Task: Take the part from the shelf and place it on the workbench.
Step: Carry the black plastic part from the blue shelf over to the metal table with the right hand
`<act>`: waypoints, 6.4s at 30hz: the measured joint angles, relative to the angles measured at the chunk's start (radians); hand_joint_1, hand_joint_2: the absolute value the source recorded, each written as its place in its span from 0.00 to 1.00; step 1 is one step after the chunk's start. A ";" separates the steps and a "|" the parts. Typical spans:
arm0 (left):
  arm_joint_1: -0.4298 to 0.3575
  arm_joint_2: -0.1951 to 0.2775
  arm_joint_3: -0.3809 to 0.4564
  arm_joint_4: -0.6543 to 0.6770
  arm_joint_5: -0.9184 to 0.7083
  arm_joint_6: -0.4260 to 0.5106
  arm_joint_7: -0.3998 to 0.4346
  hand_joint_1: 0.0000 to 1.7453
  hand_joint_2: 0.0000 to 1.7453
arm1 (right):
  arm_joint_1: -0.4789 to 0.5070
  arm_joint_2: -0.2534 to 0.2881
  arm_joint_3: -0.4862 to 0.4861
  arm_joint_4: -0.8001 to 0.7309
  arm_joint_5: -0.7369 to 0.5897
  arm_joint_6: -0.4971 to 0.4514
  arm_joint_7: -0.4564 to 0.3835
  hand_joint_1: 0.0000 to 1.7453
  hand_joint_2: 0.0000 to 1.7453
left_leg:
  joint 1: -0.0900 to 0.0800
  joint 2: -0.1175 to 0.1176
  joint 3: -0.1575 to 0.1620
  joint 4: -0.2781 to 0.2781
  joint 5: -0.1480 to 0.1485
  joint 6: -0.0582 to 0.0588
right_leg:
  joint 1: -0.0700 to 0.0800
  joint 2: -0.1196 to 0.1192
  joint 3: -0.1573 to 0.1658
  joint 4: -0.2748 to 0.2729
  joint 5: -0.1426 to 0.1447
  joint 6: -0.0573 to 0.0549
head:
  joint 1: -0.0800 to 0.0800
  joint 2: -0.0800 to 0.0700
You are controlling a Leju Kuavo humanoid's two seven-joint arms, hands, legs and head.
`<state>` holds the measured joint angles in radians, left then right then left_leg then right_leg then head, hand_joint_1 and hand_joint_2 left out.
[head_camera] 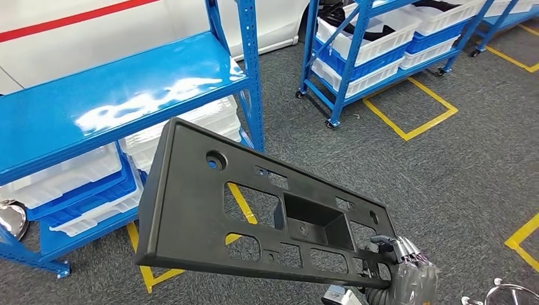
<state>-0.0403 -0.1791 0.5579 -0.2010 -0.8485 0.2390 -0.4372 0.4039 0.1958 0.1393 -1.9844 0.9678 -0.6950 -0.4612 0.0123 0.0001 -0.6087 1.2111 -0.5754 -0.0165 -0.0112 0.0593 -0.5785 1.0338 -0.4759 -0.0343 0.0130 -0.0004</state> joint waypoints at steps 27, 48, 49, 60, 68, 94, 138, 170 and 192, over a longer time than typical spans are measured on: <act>-0.001 0.000 0.022 0.000 -0.011 0.003 0.002 0.00 1.00 | 0.026 0.022 -0.014 -0.008 -0.035 -0.002 -0.021 1.00 1.00 | -0.001 0.012 0.009 0.023 -0.076 -0.002 | -0.001 -0.049 -0.004 -0.008 0.001 0.003 | 0.005 0.000; 0.000 0.000 0.039 0.000 -0.024 0.001 0.005 0.00 1.00 | 0.047 0.041 -0.036 -0.016 -0.055 -0.003 -0.057 1.00 1.00 | -0.005 0.078 0.097 -0.211 0.066 0.039 | 0.004 -0.109 -0.021 0.053 -0.022 0.045 | 0.010 0.000; 0.000 0.000 0.039 0.000 -0.024 0.001 0.005 0.00 1.00 | 0.048 0.043 -0.038 -0.017 -0.056 -0.003 -0.059 1.00 1.00 | -0.006 0.086 0.100 -0.210 0.063 0.034 | 0.010 -0.125 0.000 0.015 -0.016 0.039 | 0.010 0.000; 0.002 0.000 0.045 0.000 -0.031 0.003 0.004 0.00 1.00 | 0.060 0.072 -0.052 -0.025 -0.077 -0.004 -0.078 1.00 1.00 | 0.000 0.009 -0.017 0.055 -0.056 -0.003 | 0.006 -0.020 0.003 -0.012 -0.001 0.001 | 0.009 0.000; 0.000 0.000 0.057 0.000 -0.035 0.004 0.002 0.00 1.00 | 0.072 0.088 -0.077 -0.037 -0.091 -0.004 -0.101 1.00 1.00 | 0.008 -0.060 0.085 -0.198 0.062 0.024 | 0.002 0.054 -0.024 0.011 -0.001 0.039 | 0.009 0.000; 0.000 -0.002 0.066 0.000 -0.043 0.009 -0.004 0.00 1.00 | 0.076 0.104 -0.137 -0.050 -0.121 -0.005 -0.120 1.00 1.00 | 0.002 -0.022 0.044 -0.094 0.031 0.006 | 0.008 0.014 0.003 -0.003 -0.007 0.007 | 0.011 0.000; 0.007 0.000 0.097 0.000 -0.055 0.012 0.006 0.00 1.00 | 0.117 0.130 -0.170 -0.064 -0.155 -0.005 -0.136 1.00 1.00 | 0.003 0.060 0.086 -0.208 0.064 0.053 | -0.001 -0.056 -0.105 0.220 -0.098 0.061 | 0.014 0.000; 0.006 -0.004 0.107 0.000 -0.062 0.012 0.005 0.00 1.00 | 0.127 0.133 -0.186 -0.082 -0.146 -0.005 -0.126 1.00 1.00 | 0.007 0.067 0.103 -0.208 0.048 0.049 | -0.005 -0.084 -0.065 0.120 -0.036 0.067 | 0.019 0.000; 0.001 -0.005 0.115 0.000 -0.061 0.014 -0.006 0.00 1.00 | 0.127 0.134 -0.190 -0.084 -0.157 -0.005 -0.125 1.00 1.00 | 0.008 -0.034 0.082 -0.196 0.063 0.046 | 0.002 0.037 -0.012 0.014 -0.016 0.056 | 0.019 0.000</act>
<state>-0.0392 -0.1845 0.6731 -0.2014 -0.9093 0.2530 -0.4433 0.5307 0.3297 -0.0504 -2.0687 0.8106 -0.7004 -0.5864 0.0205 -0.0342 -0.5268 1.0155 -0.5128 0.0298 -0.0095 0.0959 -0.5900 1.0475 -0.4919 0.0221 0.0320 -0.0004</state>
